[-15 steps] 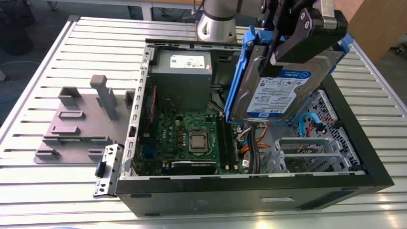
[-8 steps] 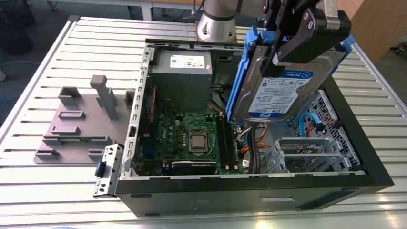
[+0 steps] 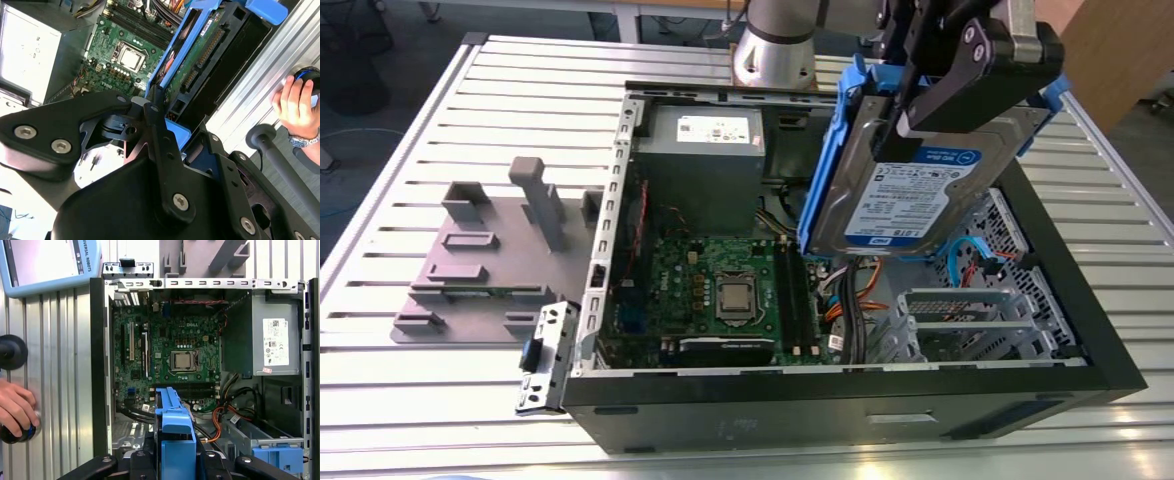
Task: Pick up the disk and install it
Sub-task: 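Pick up the disk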
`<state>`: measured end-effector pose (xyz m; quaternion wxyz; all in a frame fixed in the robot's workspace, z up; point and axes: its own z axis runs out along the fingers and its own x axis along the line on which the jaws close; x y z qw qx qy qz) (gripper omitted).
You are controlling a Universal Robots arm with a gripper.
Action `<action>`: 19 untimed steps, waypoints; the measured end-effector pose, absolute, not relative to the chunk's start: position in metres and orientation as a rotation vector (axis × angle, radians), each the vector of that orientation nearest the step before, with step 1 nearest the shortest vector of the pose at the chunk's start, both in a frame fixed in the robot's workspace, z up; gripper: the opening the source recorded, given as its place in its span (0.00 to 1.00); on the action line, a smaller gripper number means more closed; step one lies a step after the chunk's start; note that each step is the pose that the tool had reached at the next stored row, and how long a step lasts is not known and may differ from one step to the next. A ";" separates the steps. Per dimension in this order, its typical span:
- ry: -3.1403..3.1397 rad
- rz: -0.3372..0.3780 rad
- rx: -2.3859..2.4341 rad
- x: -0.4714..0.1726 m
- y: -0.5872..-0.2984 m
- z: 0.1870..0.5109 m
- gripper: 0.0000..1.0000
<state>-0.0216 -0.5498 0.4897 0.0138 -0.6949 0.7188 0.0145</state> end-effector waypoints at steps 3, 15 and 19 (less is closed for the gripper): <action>2.238 0.045 -2.164 -0.021 -0.550 0.490 0.36; 2.238 0.045 -2.164 -0.017 -0.550 0.490 0.36; 2.238 0.045 -2.164 -0.016 -0.550 0.490 0.36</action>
